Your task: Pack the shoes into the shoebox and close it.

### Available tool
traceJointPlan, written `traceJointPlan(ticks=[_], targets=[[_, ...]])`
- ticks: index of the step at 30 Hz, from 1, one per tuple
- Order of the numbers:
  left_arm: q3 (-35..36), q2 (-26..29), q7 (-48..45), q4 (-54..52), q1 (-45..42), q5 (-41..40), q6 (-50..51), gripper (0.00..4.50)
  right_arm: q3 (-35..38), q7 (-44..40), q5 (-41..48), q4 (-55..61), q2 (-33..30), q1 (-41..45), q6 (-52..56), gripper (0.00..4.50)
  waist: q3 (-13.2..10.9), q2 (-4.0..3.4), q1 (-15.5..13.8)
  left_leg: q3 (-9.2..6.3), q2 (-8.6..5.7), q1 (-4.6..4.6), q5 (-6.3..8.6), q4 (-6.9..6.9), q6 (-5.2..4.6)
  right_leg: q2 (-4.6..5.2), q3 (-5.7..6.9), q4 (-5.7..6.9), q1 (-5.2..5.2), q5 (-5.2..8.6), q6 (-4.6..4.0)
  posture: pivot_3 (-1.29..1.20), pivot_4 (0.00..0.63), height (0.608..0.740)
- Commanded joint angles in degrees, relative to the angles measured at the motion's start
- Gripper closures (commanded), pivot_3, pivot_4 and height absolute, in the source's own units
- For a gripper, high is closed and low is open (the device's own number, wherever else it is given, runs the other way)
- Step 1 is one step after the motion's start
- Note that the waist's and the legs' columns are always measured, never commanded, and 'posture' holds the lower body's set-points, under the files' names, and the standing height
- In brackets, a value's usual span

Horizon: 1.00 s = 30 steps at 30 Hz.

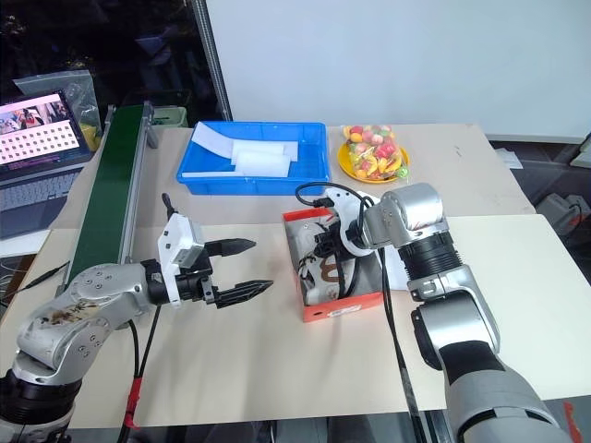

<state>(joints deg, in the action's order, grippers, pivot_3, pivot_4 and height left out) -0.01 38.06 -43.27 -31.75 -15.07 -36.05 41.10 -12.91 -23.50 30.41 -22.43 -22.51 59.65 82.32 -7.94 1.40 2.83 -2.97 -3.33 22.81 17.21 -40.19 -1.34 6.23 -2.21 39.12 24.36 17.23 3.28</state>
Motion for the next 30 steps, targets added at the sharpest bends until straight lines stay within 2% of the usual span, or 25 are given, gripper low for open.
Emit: traceJointPlan(ticks=[1,6,9,10,14,21,23,26,30], targets=[[-0.2,-0.5,0.5,-1.8,-0.3,0.1,-1.0,0.0,1.9,-0.6,-2.0,-0.7,1.2,1.4,-2.7,2.81,0.0,0.0,0.0,-0.01,0.0,-0.01,0.0,-0.01,0.0,0.0,0.01,0.0,-0.02,0.0,0.0,0.0,0.15,0.724],[-0.9,-1.1,0.6,-1.6,-0.5,0.5,-1.3,0.0,5.5,0.5,-3.6,0.0,2.1,2.1,-3.3,1.13,0.0,0.0,0.0,-0.01,0.0,-0.02,0.0,-0.04,0.01,0.0,0.0,0.05,-0.02,0.0,0.0,0.0,0.15,0.724],[-1.4,-1.2,0.3,-1.0,-0.9,1.2,-2.0,0.0,9.8,2.4,-3.5,2.6,2.7,2.6,0.4,0.15,0.0,0.0,0.0,-0.01,-0.01,-0.02,0.0,-0.05,0.01,0.0,0.01,0.06,-0.02,0.0,0.0,0.0,0.15,0.724],[-1.5,-1.4,0.3,-0.6,-1.1,1.4,-2.3,0.0,11.5,3.1,-3.2,4.6,2.9,2.7,2.7,0.02,0.0,0.0,0.0,-0.01,-0.01,-0.02,0.0,-0.05,0.01,0.0,0.01,0.06,-0.01,0.0,0.0,0.0,0.15,0.724],[-1.4,-2.0,0.2,0.8,-2.0,2.1,-3.2,0.0,18.7,5.7,-1.2,13.3,3.9,1.8,9.5,0.02,0.0,-0.01,-0.1,-0.02,0.0,0.0,0.0,-0.04,0.01,0.0,0.01,0.08,0.01,0.0,0.0,0.0,0.15,0.724],[-2.0,-2.4,0.3,1.1,-1.2,3.9,-4.7,0.0,30.1,14.9,0.2,35.1,8.1,-7.5,10.2,0.02,0.0,-0.01,-0.2,-0.06,-0.02,-0.01,0.0,-0.03,0.01,0.02,0.02,0.13,0.0,0.0,0.0,0.0,0.15,0.724],[-1.5,-2.3,0.5,0.9,-0.8,4.0,-4.7,0.0,28.4,15.9,-2.1,43.1,6.1,-13.7,5.6,0.02,0.0,-0.01,-0.3,-0.07,-0.07,0.01,0.0,-0.04,0.01,0.06,0.01,0.16,0.03,0.0,0.0,0.0,0.15,0.724],[-0.8,-2.1,0.9,0.7,-0.5,4.4,-4.7,0.0,31.6,18.7,-4.2,50.9,8.3,-21.6,0.8,0.02,0.0,-0.01,-0.3,-0.12,-0.14,0.02,0.0,-0.04,0.0,0.08,0.02,0.19,0.03,0.0,0.01,0.0,0.15,0.724],[-0.5,-2.2,1.4,0.9,-0.4,4.8,-4.8,0.0,29.4,22.1,-8.8,59.9,8.1,-31.0,-7.4,0.02,0.0,-0.02,-0.2,-0.1,-0.11,-0.03,-0.01,-0.06,0.02,0.06,0.01,0.22,0.02,0.0,0.01,0.0,0.15,0.724]])
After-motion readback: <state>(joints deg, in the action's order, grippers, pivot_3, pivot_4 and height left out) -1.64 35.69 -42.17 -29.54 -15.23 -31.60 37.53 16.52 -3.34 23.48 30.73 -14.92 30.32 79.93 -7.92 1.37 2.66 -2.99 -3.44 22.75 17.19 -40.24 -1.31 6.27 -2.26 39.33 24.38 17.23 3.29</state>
